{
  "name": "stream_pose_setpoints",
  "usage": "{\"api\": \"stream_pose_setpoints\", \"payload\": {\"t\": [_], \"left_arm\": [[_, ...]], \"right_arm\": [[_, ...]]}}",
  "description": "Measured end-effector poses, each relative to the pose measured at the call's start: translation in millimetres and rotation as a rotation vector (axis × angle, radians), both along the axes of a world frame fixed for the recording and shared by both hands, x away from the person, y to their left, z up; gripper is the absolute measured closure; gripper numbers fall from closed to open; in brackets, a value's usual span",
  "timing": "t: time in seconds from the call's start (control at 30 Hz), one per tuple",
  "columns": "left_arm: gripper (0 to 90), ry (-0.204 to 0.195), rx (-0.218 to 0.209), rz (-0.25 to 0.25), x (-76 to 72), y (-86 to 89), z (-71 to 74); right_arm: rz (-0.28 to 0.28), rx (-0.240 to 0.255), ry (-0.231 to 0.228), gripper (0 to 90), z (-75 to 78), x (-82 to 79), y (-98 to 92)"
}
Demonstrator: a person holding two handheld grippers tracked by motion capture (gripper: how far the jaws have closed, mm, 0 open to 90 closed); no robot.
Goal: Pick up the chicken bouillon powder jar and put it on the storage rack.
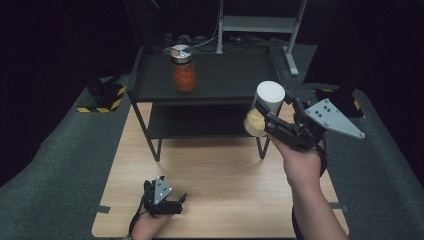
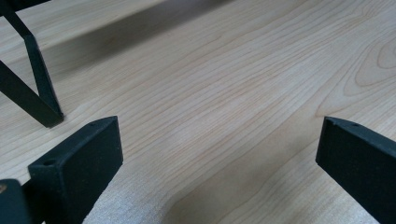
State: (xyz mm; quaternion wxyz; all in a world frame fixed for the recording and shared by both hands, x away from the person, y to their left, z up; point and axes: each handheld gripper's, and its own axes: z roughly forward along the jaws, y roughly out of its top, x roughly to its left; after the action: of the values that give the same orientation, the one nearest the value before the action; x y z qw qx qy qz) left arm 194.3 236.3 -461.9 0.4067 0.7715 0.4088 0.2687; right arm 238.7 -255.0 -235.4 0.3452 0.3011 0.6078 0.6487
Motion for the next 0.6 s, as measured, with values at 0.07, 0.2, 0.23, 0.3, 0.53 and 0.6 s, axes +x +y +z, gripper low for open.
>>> {"api": "stream_pose_setpoints", "payload": {"t": [0.07, 0.2, 0.23, 0.3, 0.53, 0.6], "left_arm": [[0.7, -0.001, -0.002, 0.001, -0.1, 0.2, -0.2], [0.7, 0.000, -0.005, 0.002, 0.1, 0.9, -0.1], [0.7, 0.000, -0.006, 0.003, 0.0, 0.9, -0.2], [0.7, 0.000, -0.007, 0.003, -0.1, 1.1, -0.3], [0.7, -0.001, -0.013, 0.005, -0.3, 1.8, -0.8], [0.7, -0.001, -0.014, 0.003, -0.4, 2.1, -0.9]], "right_arm": [[-0.008, -0.003, -0.006, 32.9, 3.4, 2.6, 3.2], [-0.014, 0.000, -0.016, 32.8, 8.9, 7.3, 8.1], [-0.014, 0.001, -0.017, 32.8, 10.0, 8.2, 9.1], [-0.016, -0.001, -0.026, 32.8, 13.2, 9.9, 11.9], [-0.027, 0.003, -0.045, 32.8, 22.6, 19.0, 20.9], [-0.034, 0.002, -0.048, 32.8, 25.1, 22.3, 23.4]]}}
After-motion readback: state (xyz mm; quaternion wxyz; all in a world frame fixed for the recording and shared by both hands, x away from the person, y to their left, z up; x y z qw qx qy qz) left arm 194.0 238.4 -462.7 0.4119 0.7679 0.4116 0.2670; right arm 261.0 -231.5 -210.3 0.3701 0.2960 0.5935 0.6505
